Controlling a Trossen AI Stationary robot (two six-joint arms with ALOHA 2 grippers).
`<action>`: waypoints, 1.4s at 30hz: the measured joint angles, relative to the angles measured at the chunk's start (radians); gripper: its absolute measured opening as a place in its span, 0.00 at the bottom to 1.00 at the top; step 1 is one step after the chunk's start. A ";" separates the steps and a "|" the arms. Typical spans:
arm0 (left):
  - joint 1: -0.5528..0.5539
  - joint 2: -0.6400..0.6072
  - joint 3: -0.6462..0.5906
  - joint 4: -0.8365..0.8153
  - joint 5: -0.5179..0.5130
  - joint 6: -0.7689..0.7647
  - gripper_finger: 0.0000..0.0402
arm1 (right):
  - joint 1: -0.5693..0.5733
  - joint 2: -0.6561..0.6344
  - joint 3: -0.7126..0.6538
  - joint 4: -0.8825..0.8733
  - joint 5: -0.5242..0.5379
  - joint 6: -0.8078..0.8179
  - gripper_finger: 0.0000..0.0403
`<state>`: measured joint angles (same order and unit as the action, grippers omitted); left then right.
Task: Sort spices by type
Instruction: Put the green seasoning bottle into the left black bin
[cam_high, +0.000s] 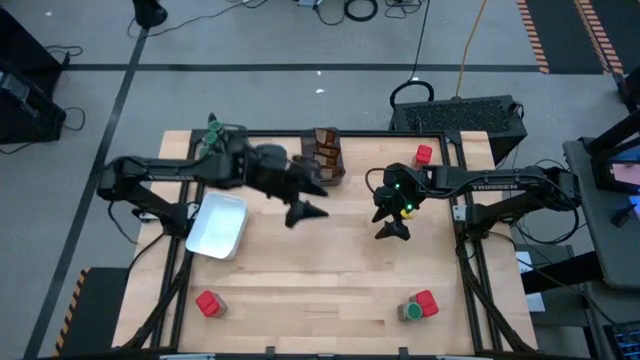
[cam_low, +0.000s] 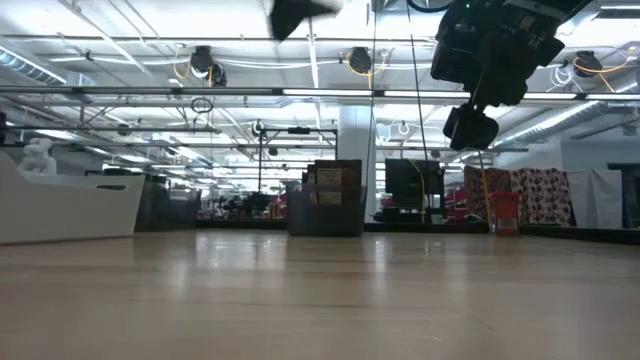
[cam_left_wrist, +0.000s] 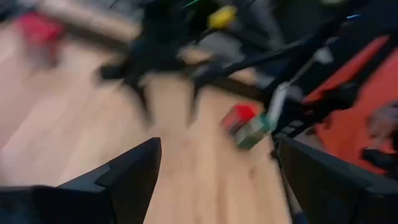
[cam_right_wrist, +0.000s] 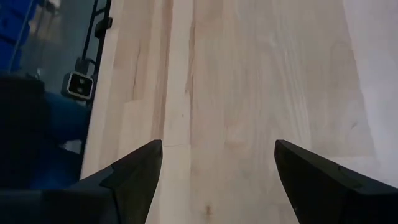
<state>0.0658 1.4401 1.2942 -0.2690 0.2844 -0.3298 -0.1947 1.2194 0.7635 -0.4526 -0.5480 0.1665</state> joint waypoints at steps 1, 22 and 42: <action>-0.024 0.013 0.000 0.061 0.000 0.018 0.82 | 0.000 0.000 0.000 0.000 0.000 0.031 0.73; -0.282 0.424 0.244 0.485 -0.238 0.268 0.82 | 0.000 0.000 0.000 -0.219 0.164 -0.039 0.73; -0.441 0.726 0.536 0.233 -0.280 0.266 0.82 | 0.025 -0.004 0.000 -0.333 0.273 0.092 0.73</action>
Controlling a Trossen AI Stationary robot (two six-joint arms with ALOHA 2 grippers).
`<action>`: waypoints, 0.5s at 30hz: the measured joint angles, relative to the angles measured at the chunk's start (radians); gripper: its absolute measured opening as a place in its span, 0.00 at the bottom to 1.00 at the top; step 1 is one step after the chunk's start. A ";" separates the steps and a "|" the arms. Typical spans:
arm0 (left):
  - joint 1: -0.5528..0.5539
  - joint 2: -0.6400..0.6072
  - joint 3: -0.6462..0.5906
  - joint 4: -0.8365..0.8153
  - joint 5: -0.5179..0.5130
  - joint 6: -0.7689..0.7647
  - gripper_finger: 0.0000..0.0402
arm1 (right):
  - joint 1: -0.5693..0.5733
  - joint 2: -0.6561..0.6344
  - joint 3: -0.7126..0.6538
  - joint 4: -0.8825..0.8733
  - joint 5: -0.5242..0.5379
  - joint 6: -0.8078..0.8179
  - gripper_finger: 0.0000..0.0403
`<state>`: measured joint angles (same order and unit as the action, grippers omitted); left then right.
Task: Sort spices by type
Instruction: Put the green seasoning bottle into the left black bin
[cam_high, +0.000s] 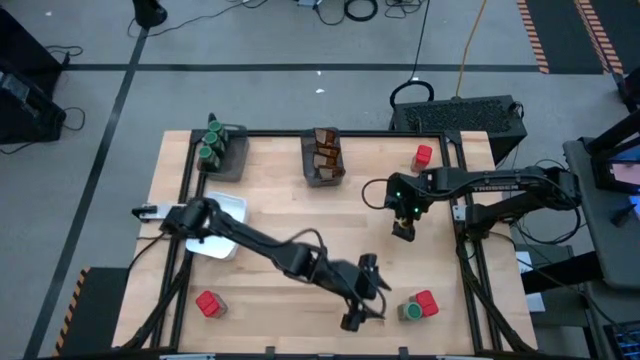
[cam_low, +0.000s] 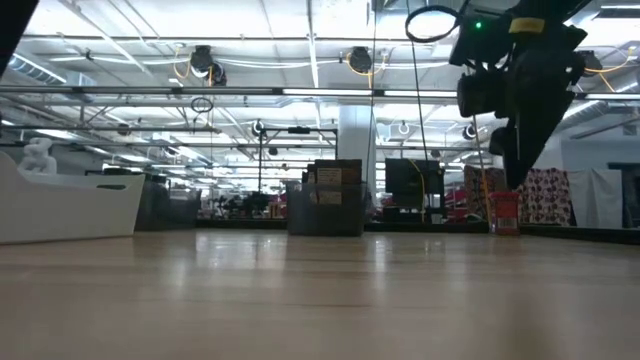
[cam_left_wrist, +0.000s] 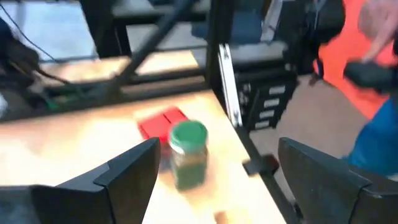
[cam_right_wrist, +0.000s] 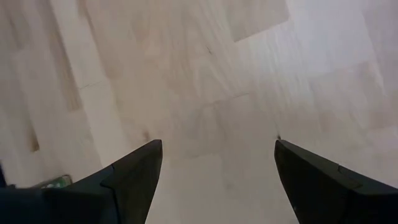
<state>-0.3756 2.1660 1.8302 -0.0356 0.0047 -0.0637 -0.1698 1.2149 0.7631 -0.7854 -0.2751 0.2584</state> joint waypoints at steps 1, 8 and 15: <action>-0.008 0.017 -0.001 0.008 -0.011 -0.003 0.82 | 0.002 0.000 0.000 -0.002 0.009 0.008 0.73; -0.050 0.100 0.000 0.141 -0.133 0.040 0.82 | 0.029 -0.007 0.000 -0.048 0.033 0.078 0.73; -0.056 0.160 0.000 0.275 -0.299 0.097 0.82 | 0.062 -0.064 0.000 -0.095 0.068 0.104 0.73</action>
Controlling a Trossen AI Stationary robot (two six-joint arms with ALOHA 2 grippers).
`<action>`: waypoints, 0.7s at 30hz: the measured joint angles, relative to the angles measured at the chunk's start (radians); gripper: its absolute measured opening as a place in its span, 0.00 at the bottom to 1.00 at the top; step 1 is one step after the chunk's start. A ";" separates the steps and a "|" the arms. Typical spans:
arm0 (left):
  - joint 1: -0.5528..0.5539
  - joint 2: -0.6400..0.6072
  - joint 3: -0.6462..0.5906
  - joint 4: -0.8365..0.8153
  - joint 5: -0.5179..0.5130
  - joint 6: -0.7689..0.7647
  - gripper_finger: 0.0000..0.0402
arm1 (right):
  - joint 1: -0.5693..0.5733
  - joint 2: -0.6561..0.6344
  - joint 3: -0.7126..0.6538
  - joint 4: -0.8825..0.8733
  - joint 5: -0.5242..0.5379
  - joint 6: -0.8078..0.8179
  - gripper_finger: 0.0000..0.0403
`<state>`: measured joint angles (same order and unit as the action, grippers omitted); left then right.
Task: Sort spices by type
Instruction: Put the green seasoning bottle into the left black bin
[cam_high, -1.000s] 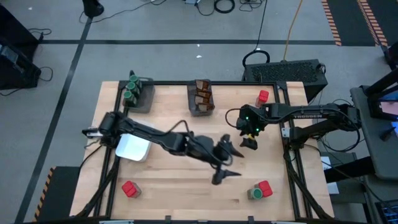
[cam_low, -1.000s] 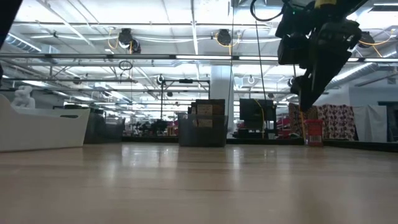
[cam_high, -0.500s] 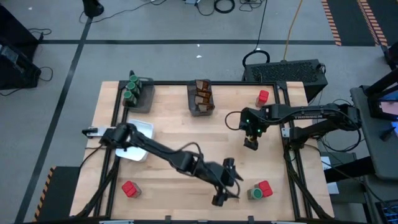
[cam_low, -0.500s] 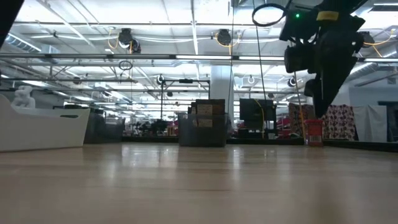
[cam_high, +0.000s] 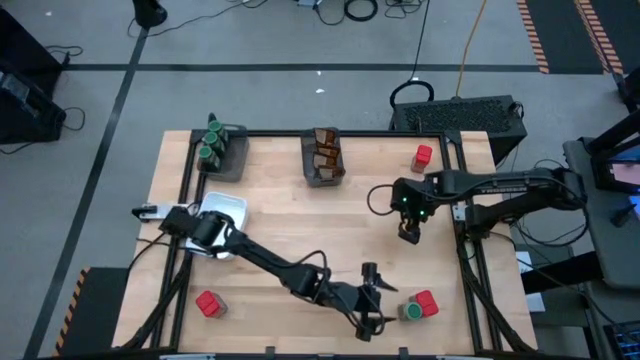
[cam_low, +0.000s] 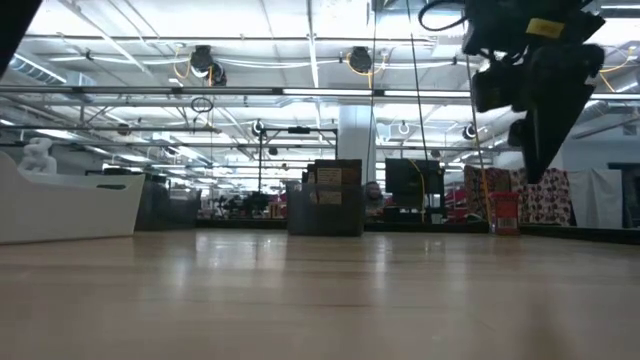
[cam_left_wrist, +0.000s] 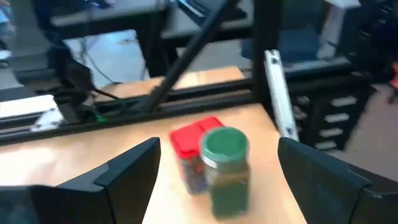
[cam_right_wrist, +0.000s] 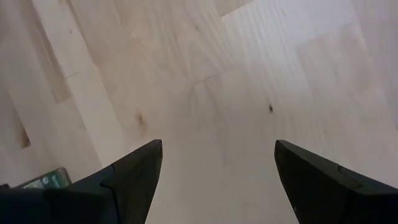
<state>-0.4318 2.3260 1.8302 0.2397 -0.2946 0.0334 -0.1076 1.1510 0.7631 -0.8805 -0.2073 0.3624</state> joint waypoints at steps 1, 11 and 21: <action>0.003 0.009 0.000 0.017 -0.009 0.000 0.82 | 0.005 -0.013 0.000 -0.016 0.001 0.007 0.73; 0.012 0.087 0.039 0.118 -0.012 -0.001 0.82 | 0.031 -0.186 0.000 -0.119 0.060 0.090 0.73; 0.014 0.235 0.265 0.105 0.016 -0.001 0.82 | 0.031 -0.284 0.000 -0.158 0.056 0.149 0.73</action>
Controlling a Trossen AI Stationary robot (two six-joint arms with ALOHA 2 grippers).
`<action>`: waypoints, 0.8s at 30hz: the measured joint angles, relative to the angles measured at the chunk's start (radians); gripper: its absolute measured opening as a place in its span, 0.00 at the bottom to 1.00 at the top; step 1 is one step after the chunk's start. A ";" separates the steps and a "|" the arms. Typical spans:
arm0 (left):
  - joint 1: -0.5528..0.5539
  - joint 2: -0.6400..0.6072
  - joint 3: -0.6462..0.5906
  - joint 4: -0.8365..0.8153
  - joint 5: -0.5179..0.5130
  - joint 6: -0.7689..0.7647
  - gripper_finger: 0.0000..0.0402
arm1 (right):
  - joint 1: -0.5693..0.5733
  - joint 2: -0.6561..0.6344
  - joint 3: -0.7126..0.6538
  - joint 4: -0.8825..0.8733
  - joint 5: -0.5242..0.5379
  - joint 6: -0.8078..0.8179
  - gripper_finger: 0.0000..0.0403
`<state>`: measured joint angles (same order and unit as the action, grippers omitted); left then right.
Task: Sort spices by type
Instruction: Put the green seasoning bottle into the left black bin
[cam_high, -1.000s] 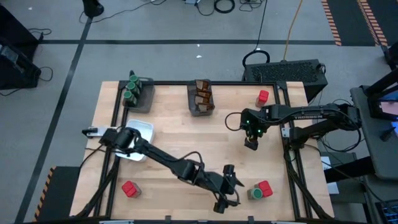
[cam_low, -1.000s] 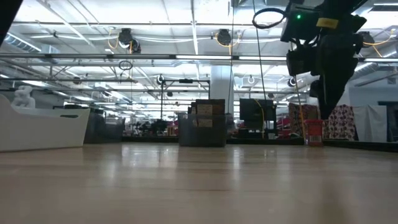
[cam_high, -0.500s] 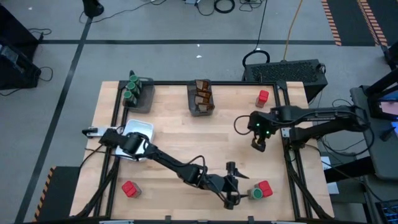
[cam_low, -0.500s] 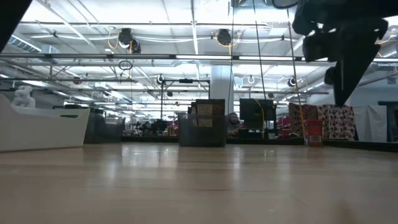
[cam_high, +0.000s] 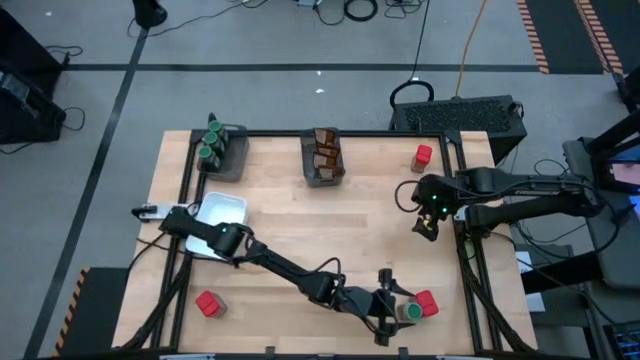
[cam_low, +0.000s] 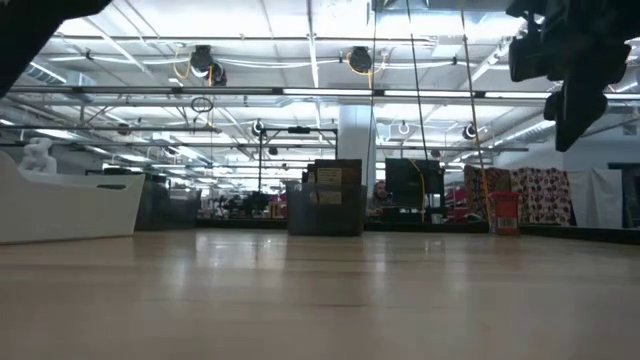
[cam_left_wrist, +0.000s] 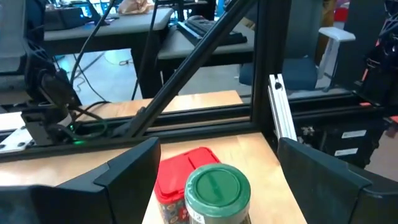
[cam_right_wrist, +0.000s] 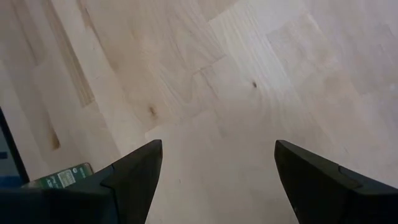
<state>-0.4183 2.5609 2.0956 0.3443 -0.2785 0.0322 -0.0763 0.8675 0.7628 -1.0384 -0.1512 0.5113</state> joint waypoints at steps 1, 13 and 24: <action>0.000 0.006 0.007 0.001 0.000 0.000 0.82 | 0.000 -0.007 0.000 -0.010 0.000 0.001 0.73; 0.006 0.036 0.016 0.008 -0.021 -0.029 0.82 | 0.000 -0.072 0.000 -0.041 0.000 0.024 0.73; 0.004 0.036 0.016 0.005 -0.021 -0.034 0.82 | 0.000 -0.079 0.000 -0.036 0.003 0.029 0.73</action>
<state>-0.4145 2.5965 2.1113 0.3494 -0.2999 -0.0021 -0.0765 0.7887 0.7628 -1.0745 -0.1486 0.5400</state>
